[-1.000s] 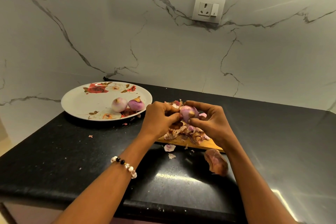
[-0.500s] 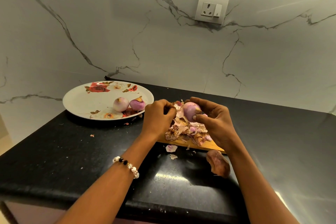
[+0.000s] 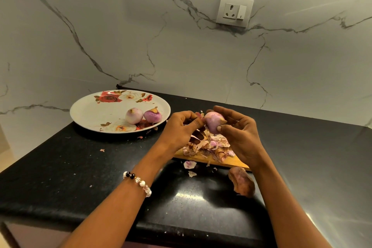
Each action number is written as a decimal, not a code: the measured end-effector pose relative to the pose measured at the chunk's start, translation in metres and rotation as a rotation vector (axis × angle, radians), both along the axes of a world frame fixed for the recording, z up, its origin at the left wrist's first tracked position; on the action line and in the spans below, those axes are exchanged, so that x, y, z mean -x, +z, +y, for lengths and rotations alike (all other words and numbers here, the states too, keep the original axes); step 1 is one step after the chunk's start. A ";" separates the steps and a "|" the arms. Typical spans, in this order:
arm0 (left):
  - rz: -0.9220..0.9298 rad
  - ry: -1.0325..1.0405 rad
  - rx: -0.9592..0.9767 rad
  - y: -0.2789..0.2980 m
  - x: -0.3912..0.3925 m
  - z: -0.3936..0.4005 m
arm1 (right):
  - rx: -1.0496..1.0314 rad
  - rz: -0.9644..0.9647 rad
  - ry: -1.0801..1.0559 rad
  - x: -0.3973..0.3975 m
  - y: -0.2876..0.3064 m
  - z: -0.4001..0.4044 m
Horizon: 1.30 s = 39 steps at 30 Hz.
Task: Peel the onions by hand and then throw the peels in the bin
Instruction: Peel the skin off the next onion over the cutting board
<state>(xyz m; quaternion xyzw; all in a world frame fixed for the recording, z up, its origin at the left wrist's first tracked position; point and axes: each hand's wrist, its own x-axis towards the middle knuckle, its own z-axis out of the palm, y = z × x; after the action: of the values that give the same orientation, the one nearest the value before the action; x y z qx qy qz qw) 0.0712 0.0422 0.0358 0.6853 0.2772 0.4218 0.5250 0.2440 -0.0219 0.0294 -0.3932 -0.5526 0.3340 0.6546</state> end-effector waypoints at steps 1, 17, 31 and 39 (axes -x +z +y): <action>0.002 0.015 0.038 0.000 0.000 0.001 | 0.004 0.048 0.029 0.000 0.001 -0.001; 0.105 0.151 -0.316 -0.003 0.002 0.004 | 0.077 -0.197 -0.037 0.003 -0.002 0.000; 0.097 0.205 -0.352 -0.006 0.003 0.005 | 0.067 -0.242 -0.039 0.005 -0.001 -0.002; 0.126 0.044 -0.285 -0.004 0.006 0.005 | 0.075 -0.287 -0.070 0.004 -0.002 -0.001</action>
<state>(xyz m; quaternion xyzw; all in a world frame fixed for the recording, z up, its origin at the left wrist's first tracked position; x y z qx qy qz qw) 0.0650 0.0469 0.0314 0.7717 0.2617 0.4246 0.3945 0.2402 -0.0230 0.0271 -0.4801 -0.6135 0.2720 0.5649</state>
